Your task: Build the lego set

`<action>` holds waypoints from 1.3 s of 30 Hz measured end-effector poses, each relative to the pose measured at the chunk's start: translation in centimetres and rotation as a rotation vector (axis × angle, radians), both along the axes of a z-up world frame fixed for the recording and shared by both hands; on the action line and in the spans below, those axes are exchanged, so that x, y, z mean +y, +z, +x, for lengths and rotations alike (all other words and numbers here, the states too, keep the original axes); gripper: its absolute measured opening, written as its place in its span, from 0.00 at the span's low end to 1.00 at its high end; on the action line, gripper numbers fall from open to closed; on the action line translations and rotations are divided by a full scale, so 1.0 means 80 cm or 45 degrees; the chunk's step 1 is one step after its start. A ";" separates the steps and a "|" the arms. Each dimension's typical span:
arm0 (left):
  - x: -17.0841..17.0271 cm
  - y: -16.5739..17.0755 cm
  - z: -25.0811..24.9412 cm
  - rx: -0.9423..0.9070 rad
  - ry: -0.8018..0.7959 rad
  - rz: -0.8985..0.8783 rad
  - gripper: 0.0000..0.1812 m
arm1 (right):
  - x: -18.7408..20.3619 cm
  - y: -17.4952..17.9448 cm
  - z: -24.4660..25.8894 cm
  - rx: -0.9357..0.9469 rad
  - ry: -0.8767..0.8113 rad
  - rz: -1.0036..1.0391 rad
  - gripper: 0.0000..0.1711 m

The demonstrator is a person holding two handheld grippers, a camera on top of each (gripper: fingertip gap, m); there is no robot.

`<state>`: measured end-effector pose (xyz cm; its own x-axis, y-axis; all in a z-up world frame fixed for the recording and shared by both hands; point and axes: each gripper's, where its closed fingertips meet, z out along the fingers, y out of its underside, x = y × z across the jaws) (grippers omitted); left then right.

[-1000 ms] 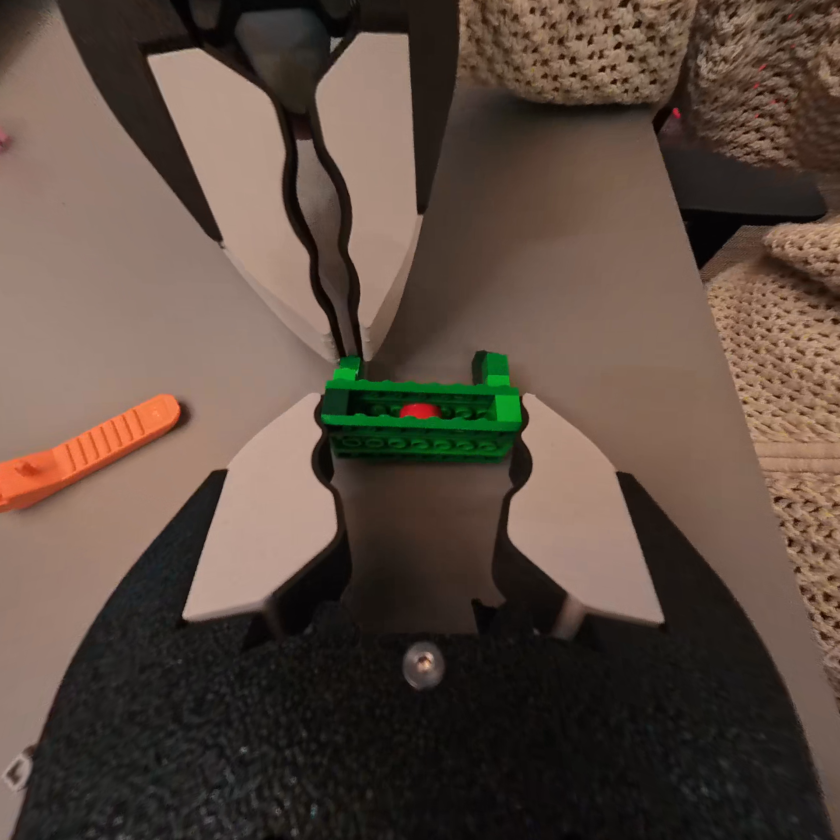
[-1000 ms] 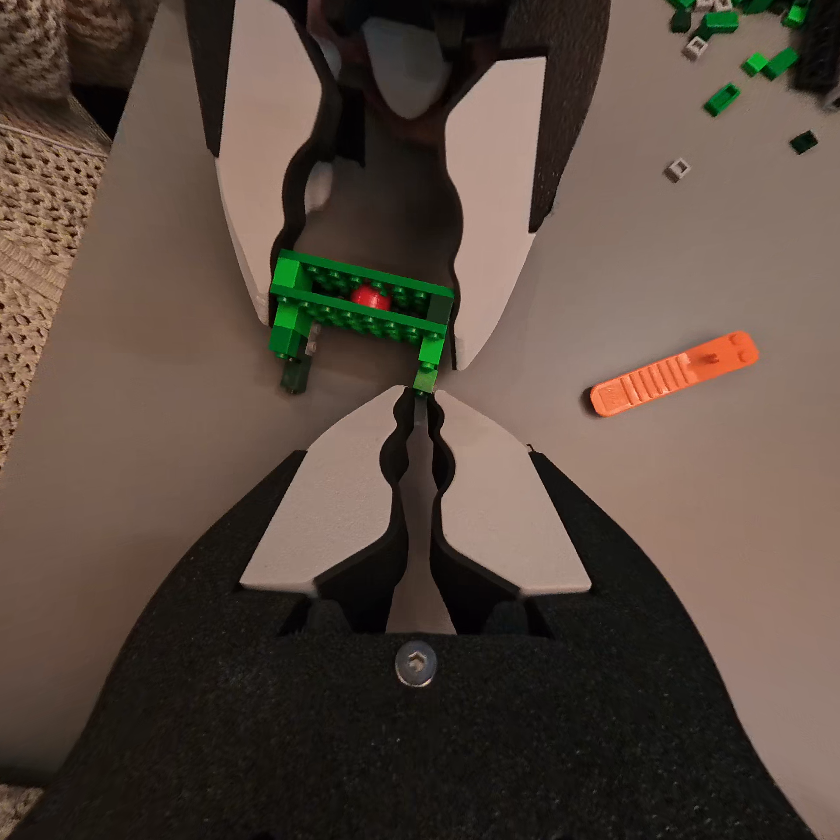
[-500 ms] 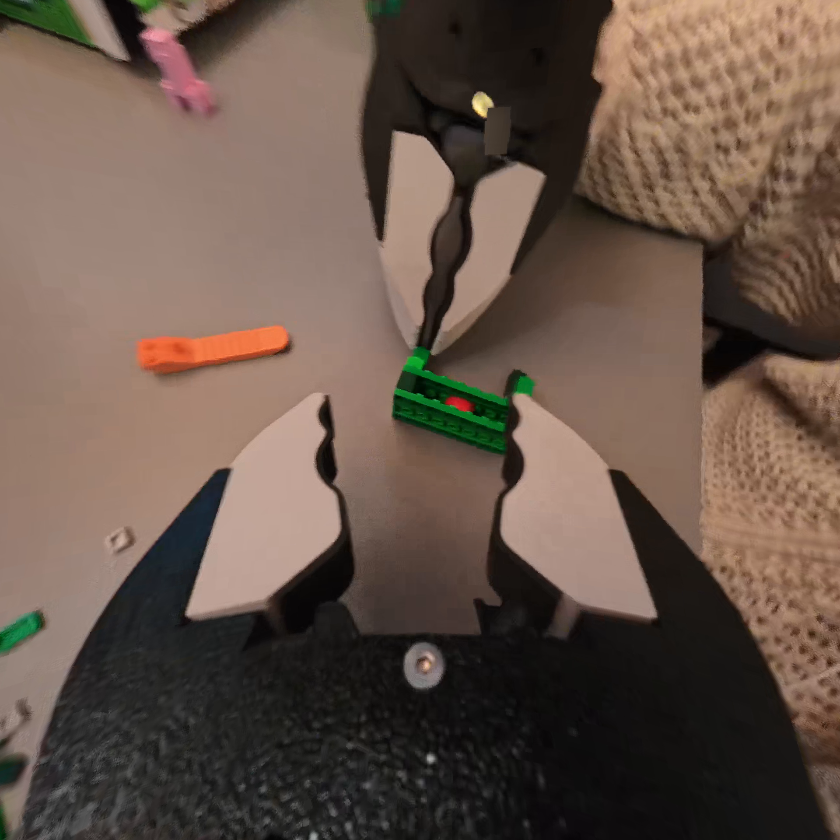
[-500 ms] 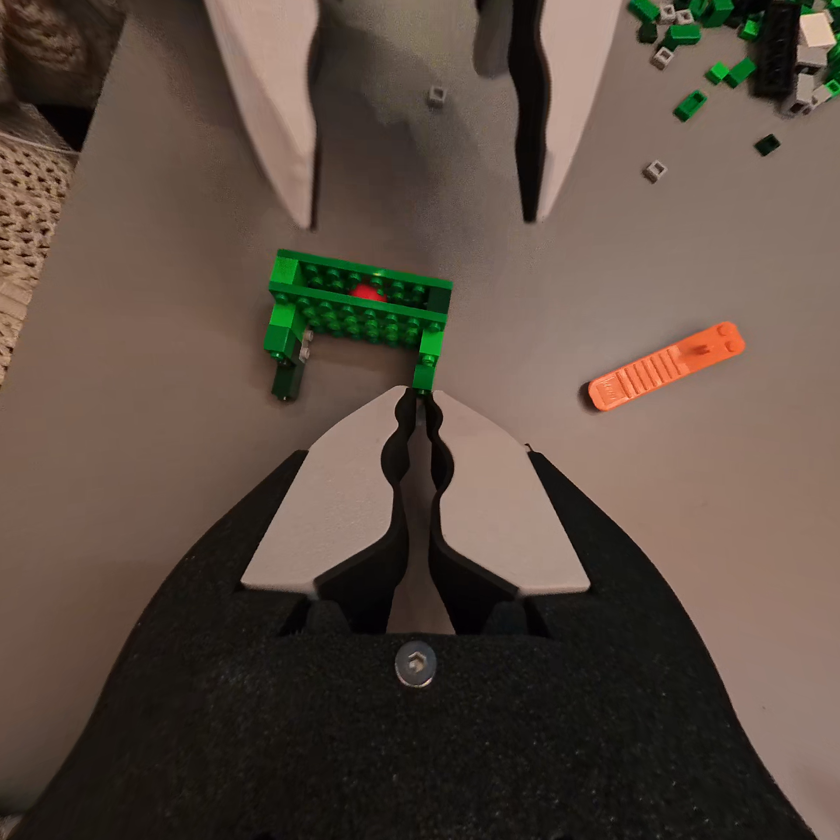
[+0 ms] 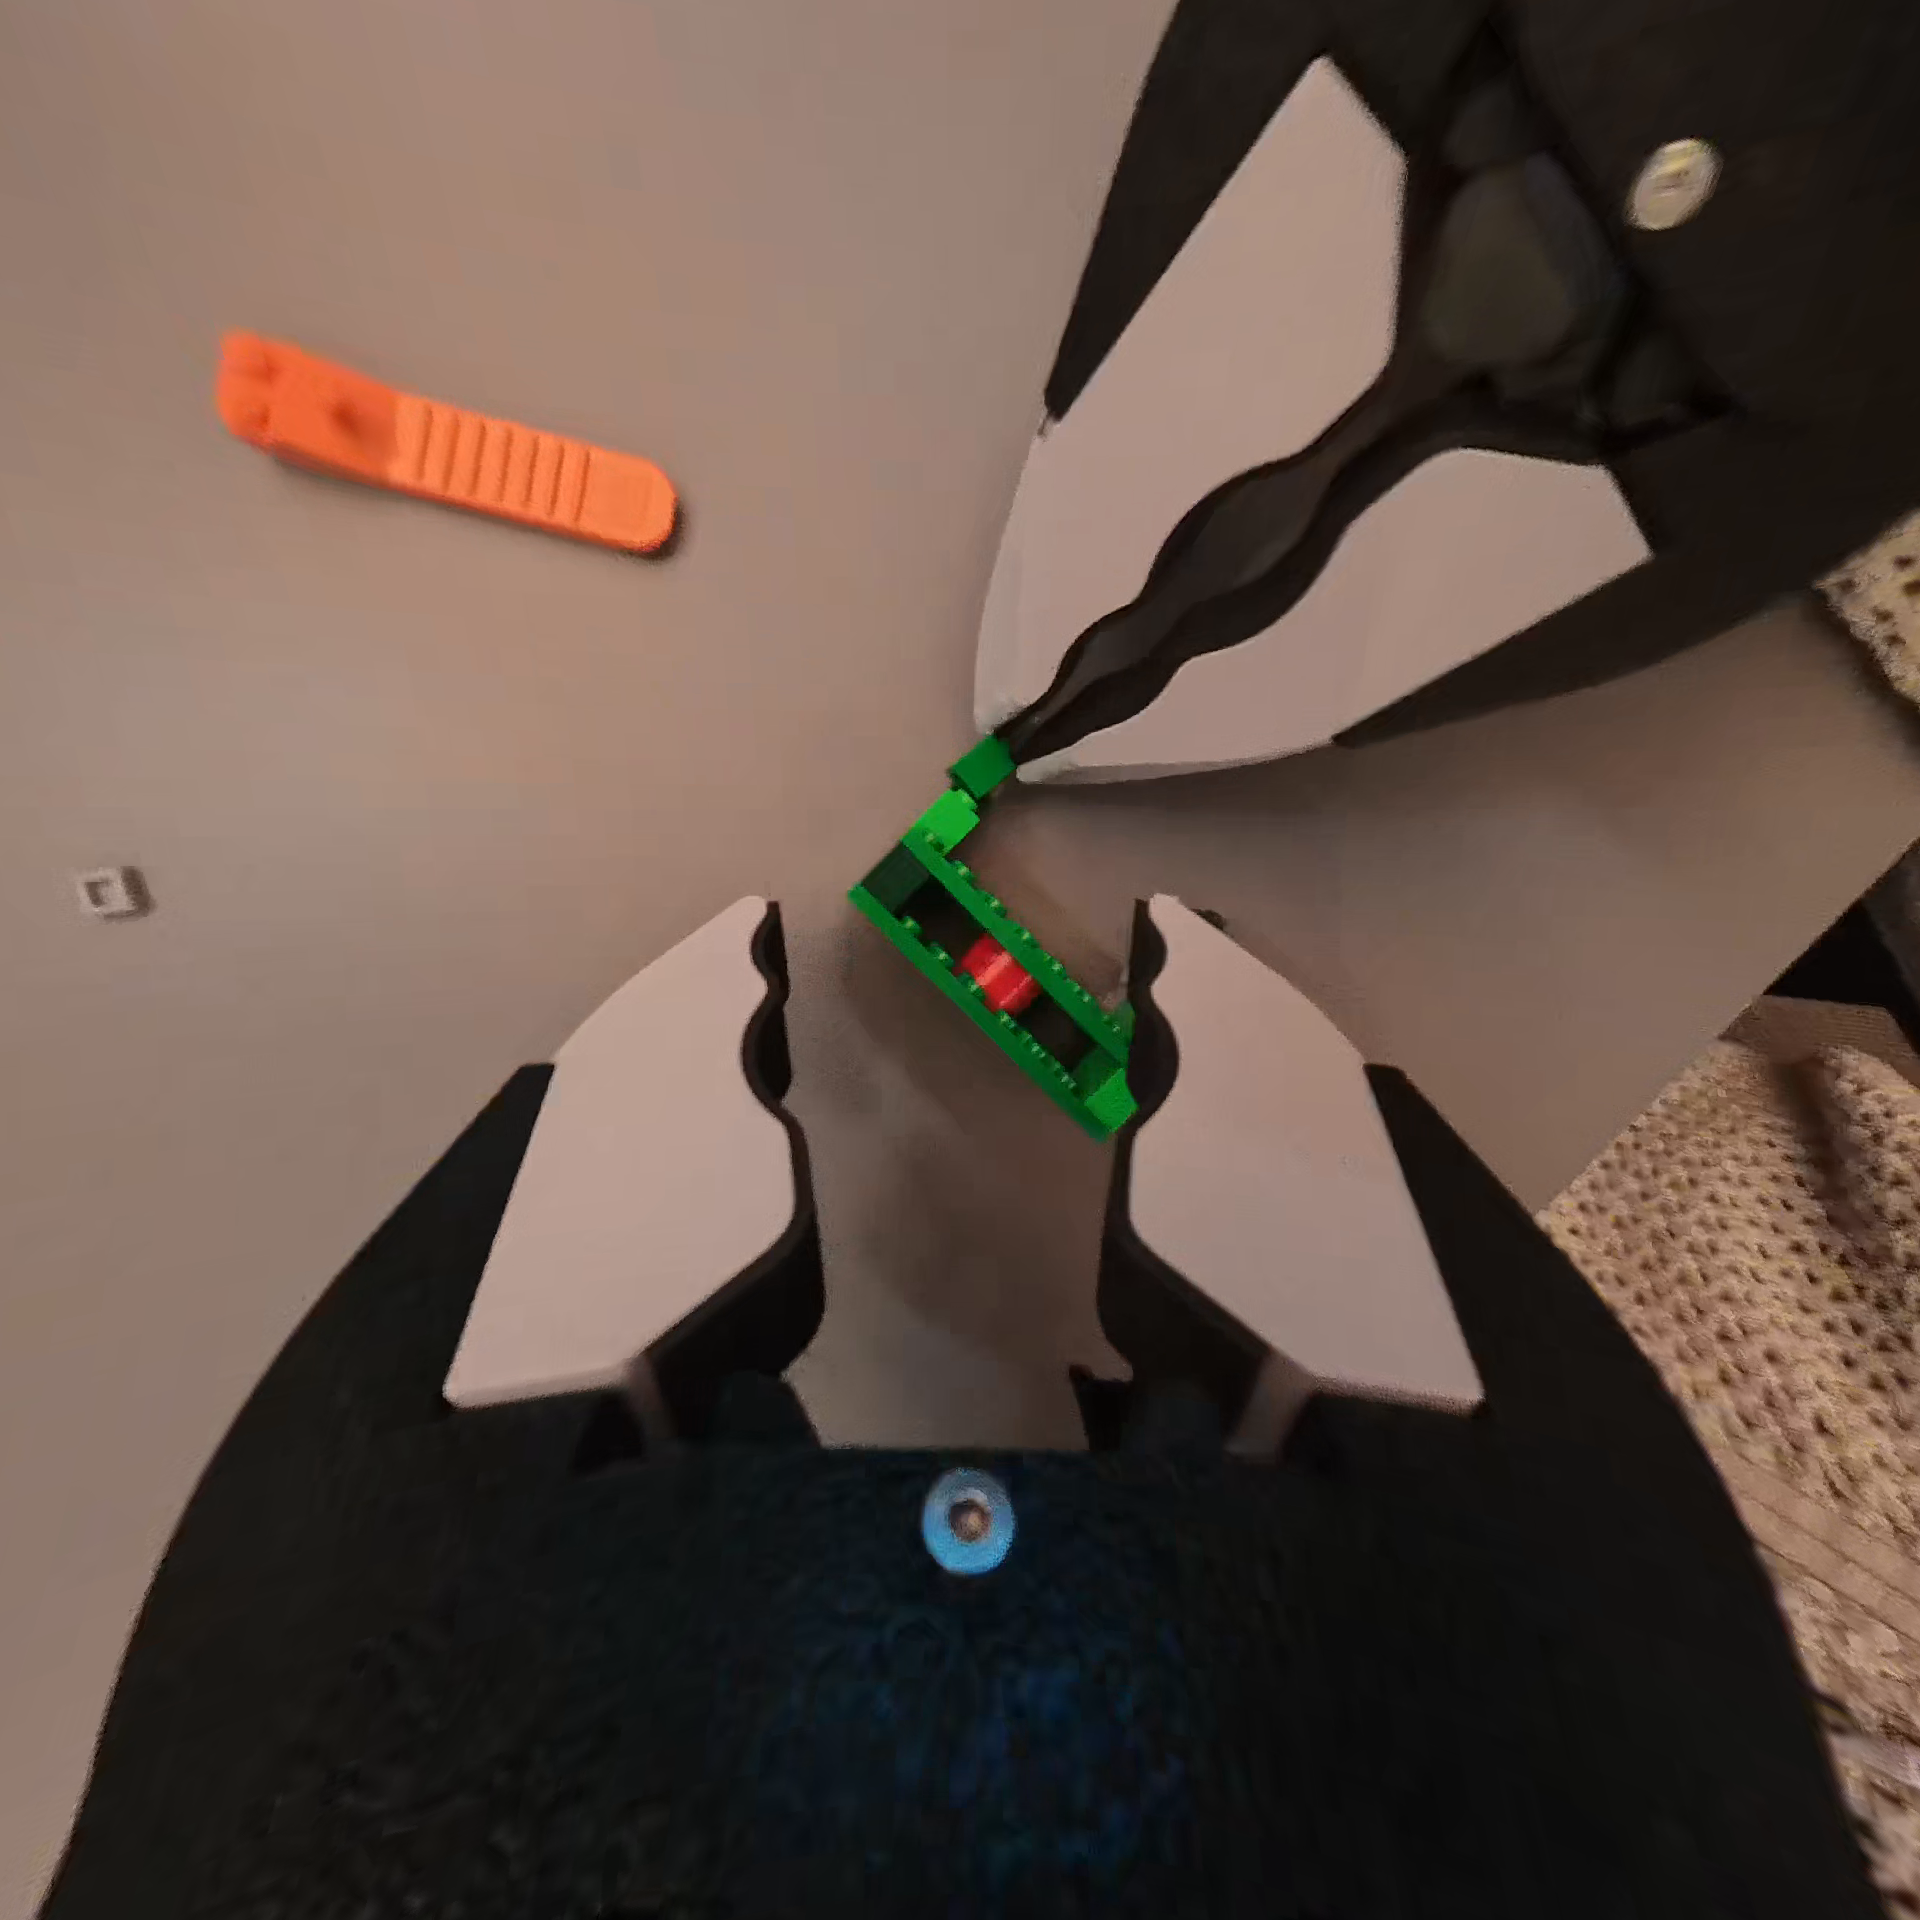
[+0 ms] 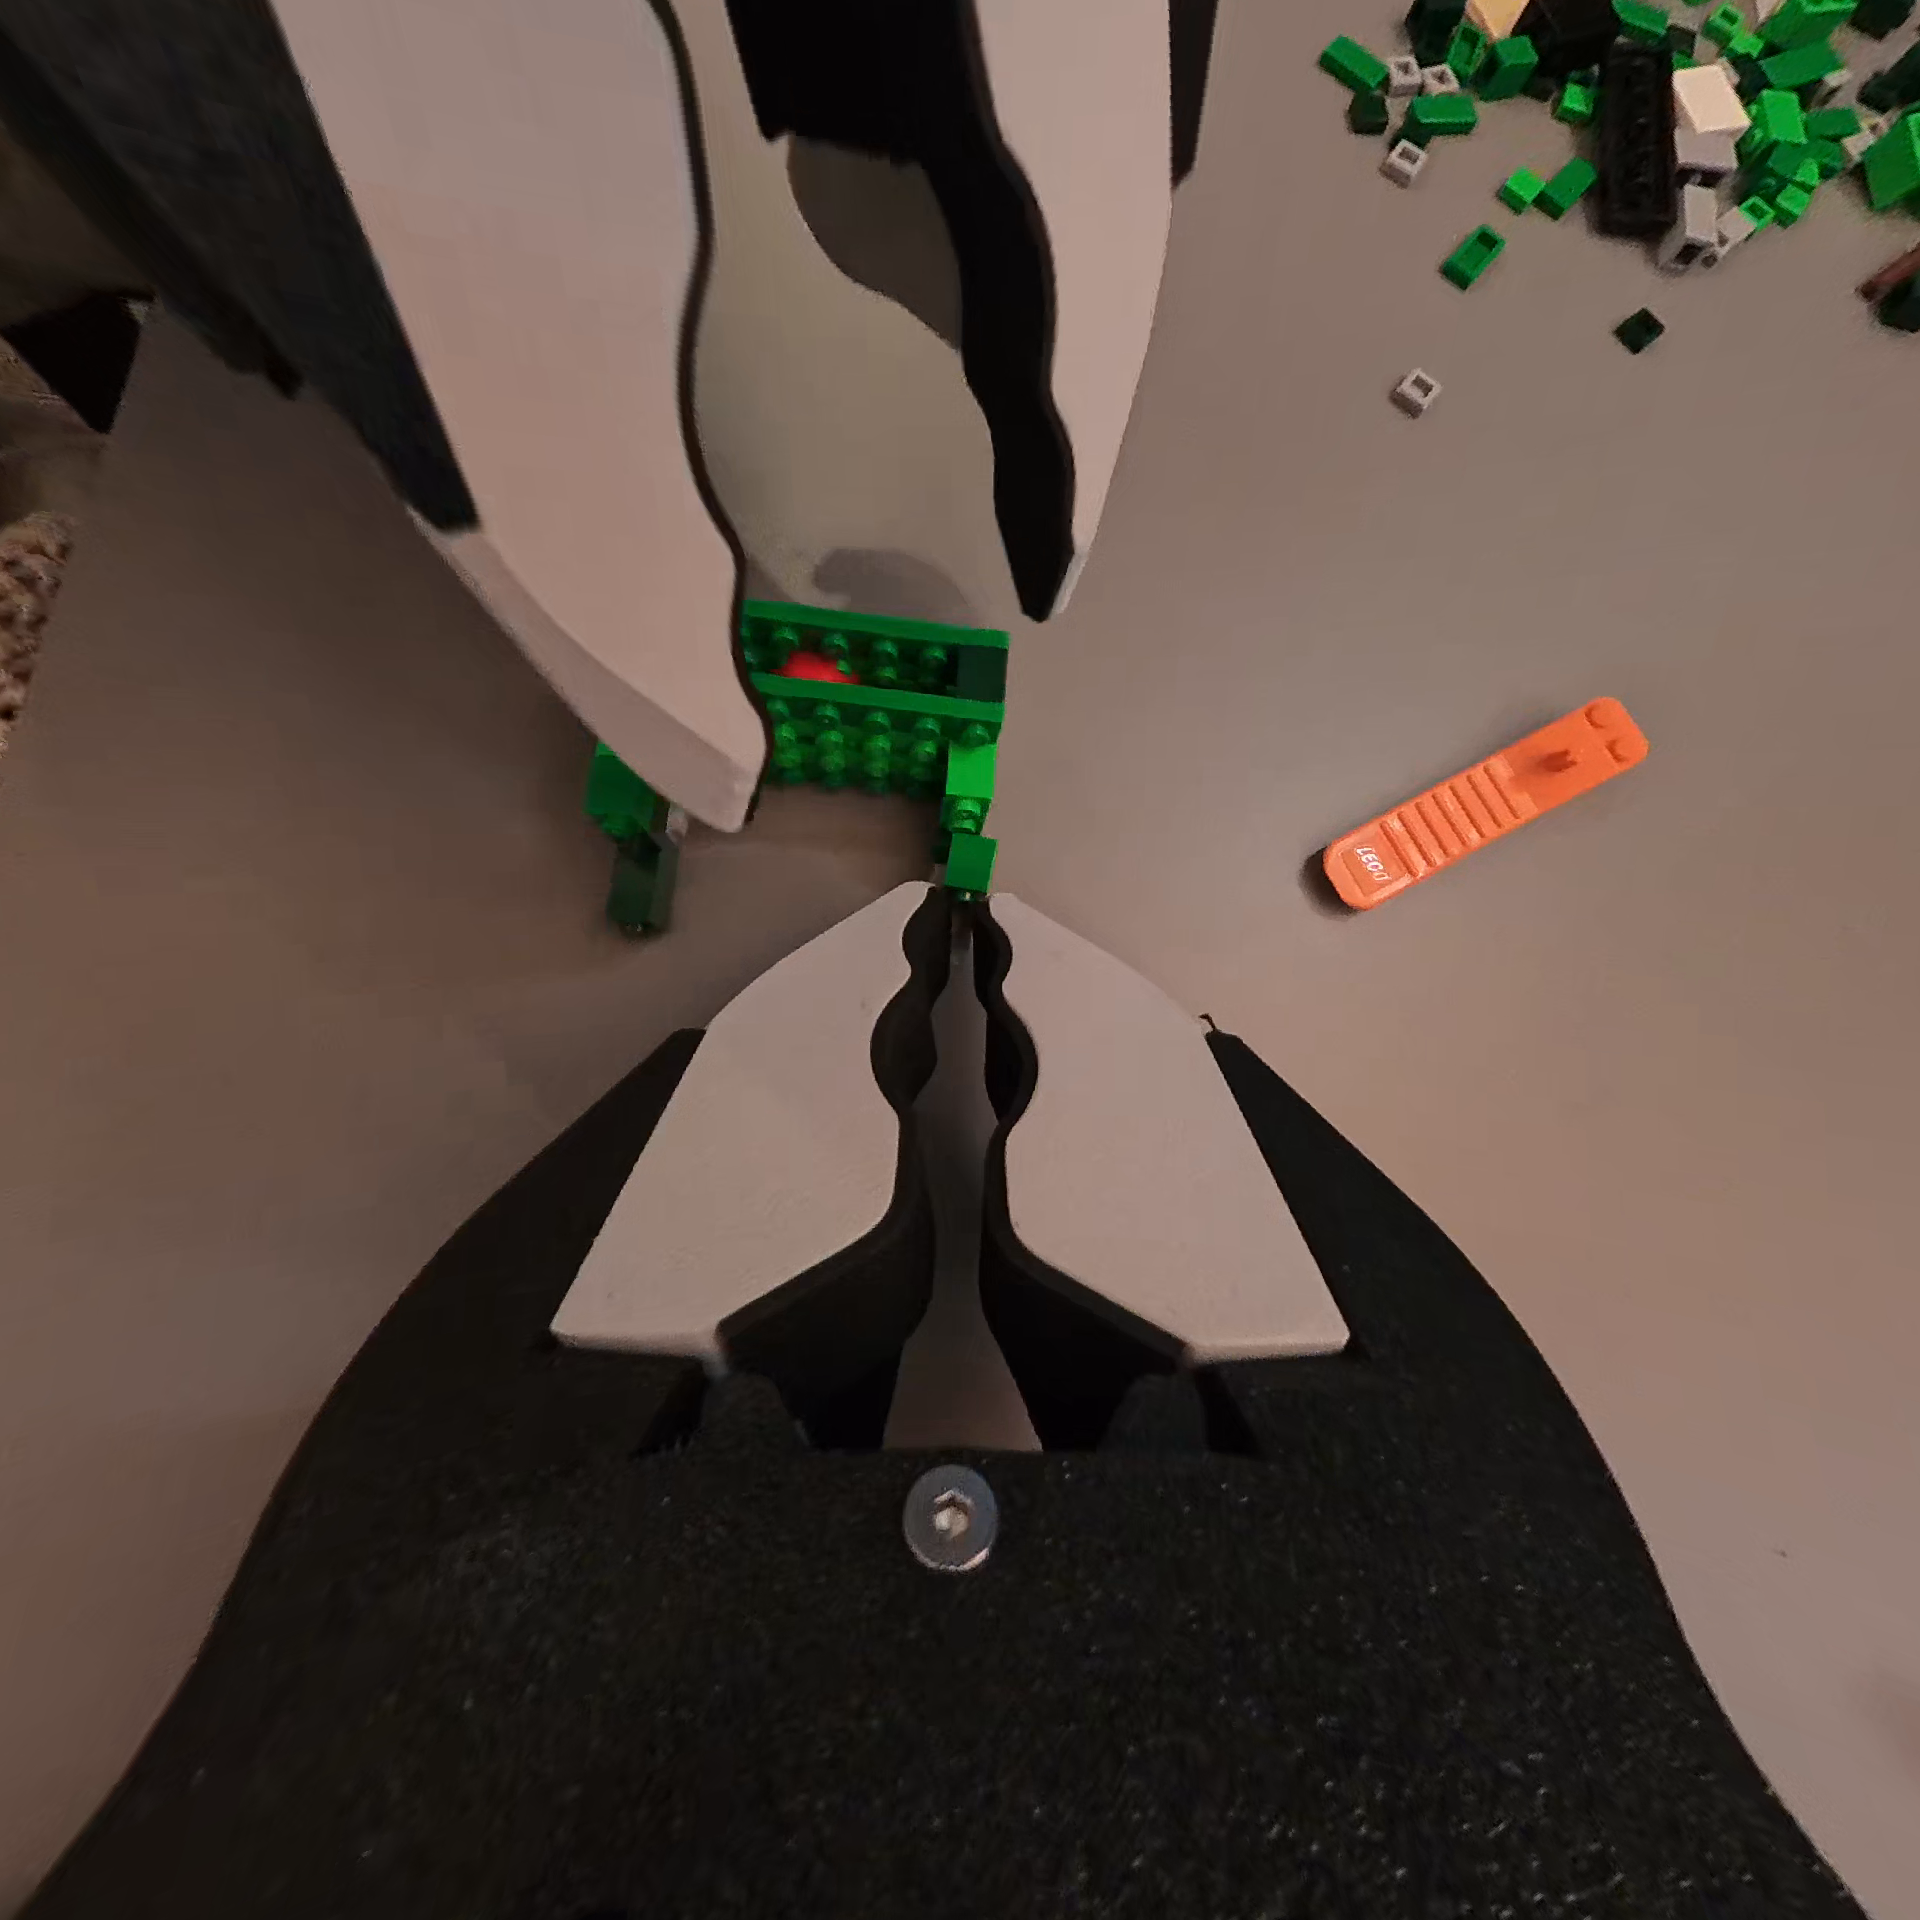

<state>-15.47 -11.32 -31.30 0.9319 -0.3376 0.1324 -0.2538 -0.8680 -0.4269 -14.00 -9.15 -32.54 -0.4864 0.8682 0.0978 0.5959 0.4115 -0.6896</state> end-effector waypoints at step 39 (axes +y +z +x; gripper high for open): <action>0.052 0.103 0.004 0.375 -0.012 1.287 0.14 | 0.029 0.139 0.012 0.979 -0.411 1.370 0.02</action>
